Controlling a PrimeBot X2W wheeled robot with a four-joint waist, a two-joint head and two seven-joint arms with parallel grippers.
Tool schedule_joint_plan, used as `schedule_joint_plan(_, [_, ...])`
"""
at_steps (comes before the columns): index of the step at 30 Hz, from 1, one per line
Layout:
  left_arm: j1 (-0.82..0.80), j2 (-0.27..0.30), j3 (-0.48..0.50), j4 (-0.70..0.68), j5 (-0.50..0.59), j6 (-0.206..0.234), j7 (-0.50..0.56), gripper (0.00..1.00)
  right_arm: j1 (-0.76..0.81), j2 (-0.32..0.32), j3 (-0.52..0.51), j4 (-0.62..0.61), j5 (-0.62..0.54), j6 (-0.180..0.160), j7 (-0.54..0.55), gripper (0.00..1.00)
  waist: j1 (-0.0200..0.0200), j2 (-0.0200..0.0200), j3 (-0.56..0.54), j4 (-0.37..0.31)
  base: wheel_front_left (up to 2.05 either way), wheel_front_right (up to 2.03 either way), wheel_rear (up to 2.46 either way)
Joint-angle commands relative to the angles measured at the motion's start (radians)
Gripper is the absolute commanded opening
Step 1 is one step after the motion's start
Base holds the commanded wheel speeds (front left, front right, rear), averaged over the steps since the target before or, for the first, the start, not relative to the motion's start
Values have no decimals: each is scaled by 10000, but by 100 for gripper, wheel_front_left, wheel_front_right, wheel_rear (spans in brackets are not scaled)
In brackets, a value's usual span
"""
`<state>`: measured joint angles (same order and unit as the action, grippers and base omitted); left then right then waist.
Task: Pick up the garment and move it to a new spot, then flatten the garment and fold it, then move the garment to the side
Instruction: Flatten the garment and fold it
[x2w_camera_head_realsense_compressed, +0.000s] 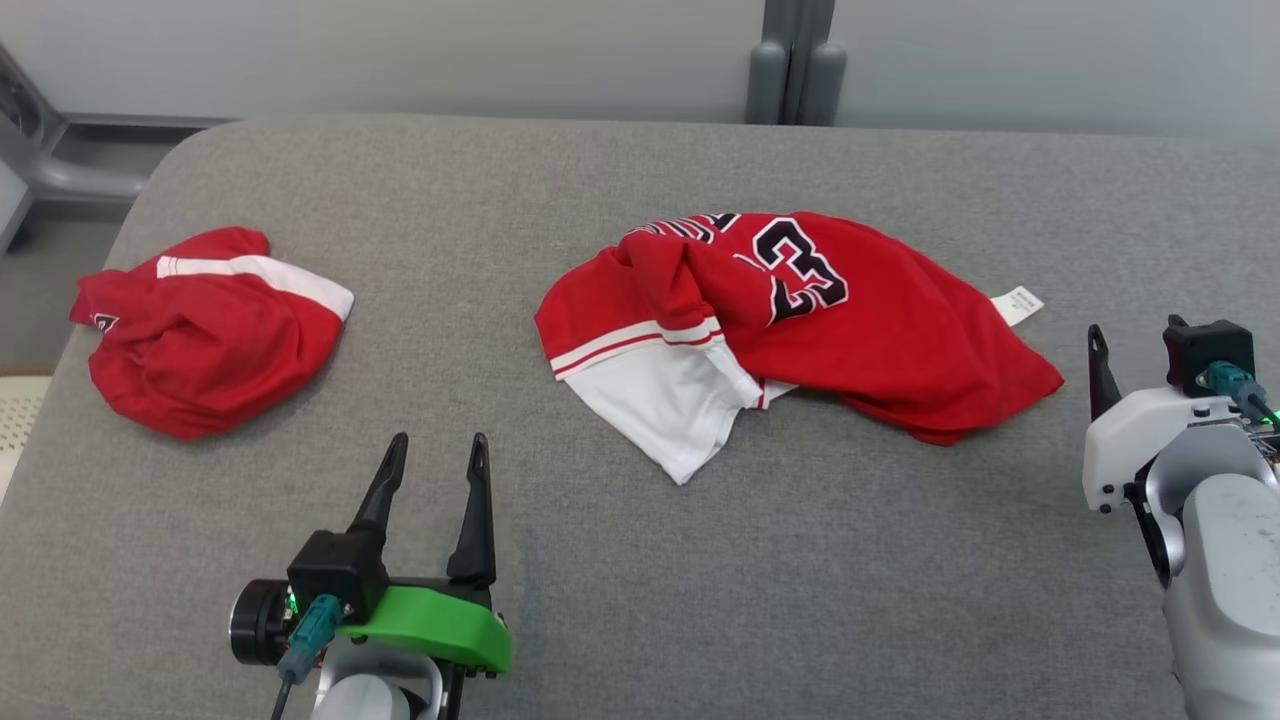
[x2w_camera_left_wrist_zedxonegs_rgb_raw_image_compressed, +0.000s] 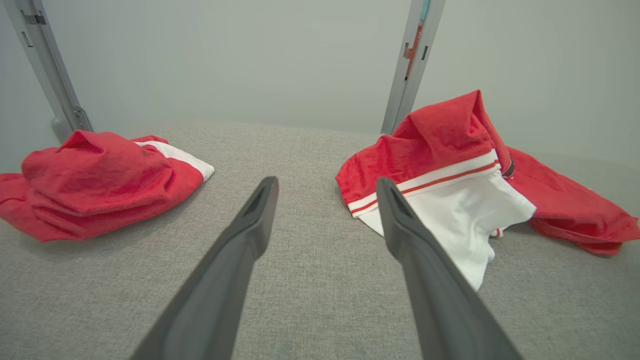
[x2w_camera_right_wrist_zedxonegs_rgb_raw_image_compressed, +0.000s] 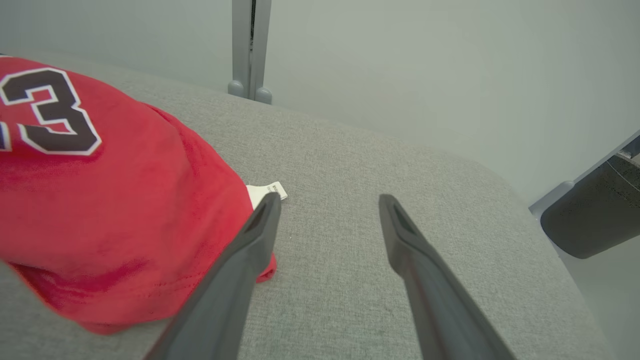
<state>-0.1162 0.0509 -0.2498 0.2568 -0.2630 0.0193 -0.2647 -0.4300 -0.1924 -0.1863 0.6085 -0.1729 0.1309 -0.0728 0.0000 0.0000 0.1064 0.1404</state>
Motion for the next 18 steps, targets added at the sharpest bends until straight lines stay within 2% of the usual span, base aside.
schedule_joint_plan(1, [-202,-2,-2,-60,34,40,0,100,-219,-152,146,327,200,-2,169,100,0,0,626,498,0,0,0])
schedule_joint_plan(7, [-338,-3,-131,-61,-100,57,-2,100,-685,-648,1066,1720,1169,-2,1118,100,0,0,850,717,0,0,0])
schedule_joint_plan(16, [-243,-4,-222,-57,-151,68,0,100,-874,-1080,2791,2721,2731,2,1681,100,0,0,819,729,0,0,0])
schedule_joint_plan(17, [-251,-4,-232,-62,-147,64,-2,100,-918,-1104,2972,2743,2829,4,1652,68,0,0,825,726,0,0,0])
schedule_joint_plan(18, [-264,-4,-238,-69,-149,65,-2,100,-985,-1134,3198,2753,2985,4,1589,47,0,0,828,716,0,0,0])
